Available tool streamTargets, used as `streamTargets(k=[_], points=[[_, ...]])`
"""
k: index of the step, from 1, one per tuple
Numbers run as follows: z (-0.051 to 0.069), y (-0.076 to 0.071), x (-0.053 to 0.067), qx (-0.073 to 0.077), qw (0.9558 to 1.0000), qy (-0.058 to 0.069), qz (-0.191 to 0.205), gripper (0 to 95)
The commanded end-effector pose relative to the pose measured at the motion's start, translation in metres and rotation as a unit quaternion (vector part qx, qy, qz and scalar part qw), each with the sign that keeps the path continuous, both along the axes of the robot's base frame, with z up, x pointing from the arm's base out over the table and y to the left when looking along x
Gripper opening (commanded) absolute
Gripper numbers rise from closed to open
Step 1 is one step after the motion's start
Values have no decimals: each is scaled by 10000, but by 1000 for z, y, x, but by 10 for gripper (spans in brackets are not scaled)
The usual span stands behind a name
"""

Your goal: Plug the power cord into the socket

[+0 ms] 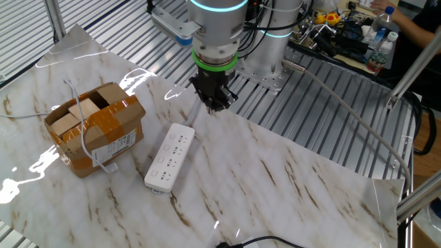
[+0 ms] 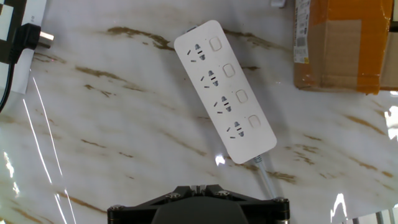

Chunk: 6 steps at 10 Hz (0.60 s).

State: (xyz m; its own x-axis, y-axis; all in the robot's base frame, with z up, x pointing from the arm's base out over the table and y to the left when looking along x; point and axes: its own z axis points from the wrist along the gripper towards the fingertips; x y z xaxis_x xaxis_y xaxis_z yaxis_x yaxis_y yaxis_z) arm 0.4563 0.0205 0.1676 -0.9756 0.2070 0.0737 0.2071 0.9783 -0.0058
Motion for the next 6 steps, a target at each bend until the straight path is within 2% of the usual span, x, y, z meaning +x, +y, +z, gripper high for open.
streamTargets(k=[1, 4, 6], points=[[1, 2, -1, -162, 9999, 8, -1, 0], [3, 5, -5, -187, 9998, 9, -1, 0], [6, 9, -9, -335, 9993, -8, -145, 0]])
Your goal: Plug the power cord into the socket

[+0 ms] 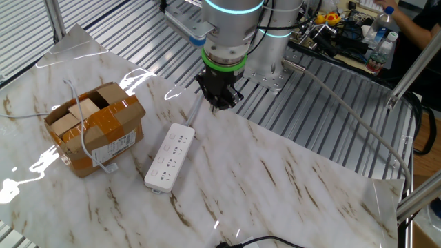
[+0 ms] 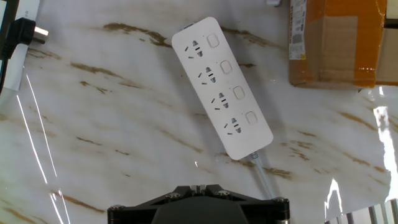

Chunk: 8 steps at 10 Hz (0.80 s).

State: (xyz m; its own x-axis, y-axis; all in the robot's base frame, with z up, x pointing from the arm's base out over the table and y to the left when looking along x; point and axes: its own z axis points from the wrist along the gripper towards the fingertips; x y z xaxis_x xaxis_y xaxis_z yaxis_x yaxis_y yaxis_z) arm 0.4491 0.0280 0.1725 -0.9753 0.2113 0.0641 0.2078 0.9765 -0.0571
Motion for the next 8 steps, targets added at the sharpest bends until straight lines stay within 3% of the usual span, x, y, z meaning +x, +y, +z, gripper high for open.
streamTargets(k=[1, 2, 3, 4, 5, 6, 8], points=[[6, 7, -7, -133, 9988, -34, -469, 0], [9, 9, -11, -129, 9969, -44, -776, 0], [10, 10, -13, -216, 9879, -99, -1534, 0], [10, 11, -13, -135, 9931, -59, -1166, 0], [10, 11, -13, -69, 9955, -68, -946, 0], [13, 13, -19, -49, 9932, -113, -1157, 0], [12, 11, -21, -44, 9947, -93, -1026, 0]])
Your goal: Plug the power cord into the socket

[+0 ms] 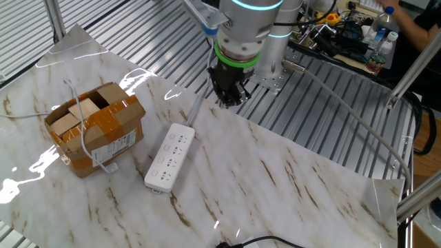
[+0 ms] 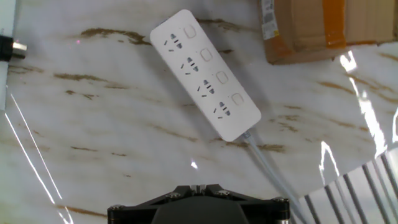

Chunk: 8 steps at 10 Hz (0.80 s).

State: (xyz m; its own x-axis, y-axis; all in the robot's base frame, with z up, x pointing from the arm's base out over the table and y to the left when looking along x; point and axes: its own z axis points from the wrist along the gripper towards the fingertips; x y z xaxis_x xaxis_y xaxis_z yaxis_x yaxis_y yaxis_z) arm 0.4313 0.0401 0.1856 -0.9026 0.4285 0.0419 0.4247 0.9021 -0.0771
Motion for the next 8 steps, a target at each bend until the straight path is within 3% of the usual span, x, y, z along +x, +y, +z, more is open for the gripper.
streamTargets(k=[1, 2, 3, 5, 7, 8], points=[[-2, -2, -2, 76, 9999, -31, 64, 0], [-6, -4, 6, 80, 9995, 73, -305, 0], [-8, -6, 12, 141, 9988, 52, -470, 0], [-17, -22, 35, 4, 9967, 86, -810, 0], [-28, -40, 49, -56, 9924, 133, -1226, 0], [-32, -46, 53, -1, 9911, 109, -1327, 0]])
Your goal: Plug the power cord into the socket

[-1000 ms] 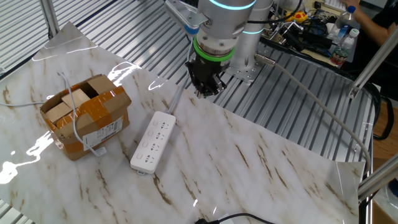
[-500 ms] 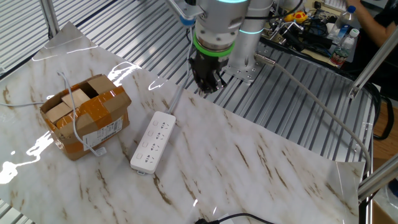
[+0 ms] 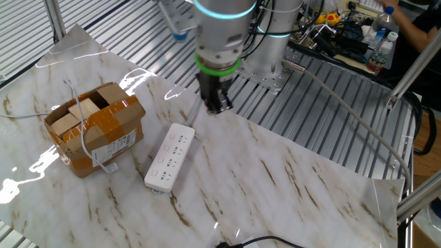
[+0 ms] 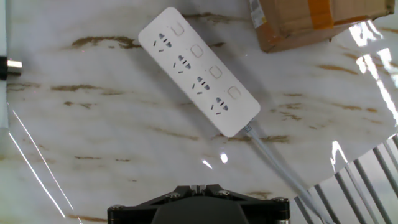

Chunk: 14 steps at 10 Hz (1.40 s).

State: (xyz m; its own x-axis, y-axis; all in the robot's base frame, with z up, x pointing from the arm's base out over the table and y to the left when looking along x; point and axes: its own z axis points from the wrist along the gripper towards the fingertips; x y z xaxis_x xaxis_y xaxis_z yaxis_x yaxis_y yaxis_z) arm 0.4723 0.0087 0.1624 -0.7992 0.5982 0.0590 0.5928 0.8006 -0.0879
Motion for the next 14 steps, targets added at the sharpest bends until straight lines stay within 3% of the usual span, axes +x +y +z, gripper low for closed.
streamTargets(k=[1, 4, 5, 7, 11, 12, 13, 14], points=[[-11, -19, 16, -26, 9992, 10, -388, 0], [-12, -25, 39, -17, 9945, 141, -1038, 0], [-11, -24, 46, 24, 9909, 171, -1337, 0], [-13, -26, 57, -10, 9818, 153, -1895, 0], [-14, -34, 80, -218, 9755, 98, -2188, 0], [-14, -33, 87, -264, 9702, 90, -2408, 0], [-15, -34, 95, -292, 9627, 78, -2687, 190], [-15, -34, 98, -305, 9615, 71, -2732, 190]])
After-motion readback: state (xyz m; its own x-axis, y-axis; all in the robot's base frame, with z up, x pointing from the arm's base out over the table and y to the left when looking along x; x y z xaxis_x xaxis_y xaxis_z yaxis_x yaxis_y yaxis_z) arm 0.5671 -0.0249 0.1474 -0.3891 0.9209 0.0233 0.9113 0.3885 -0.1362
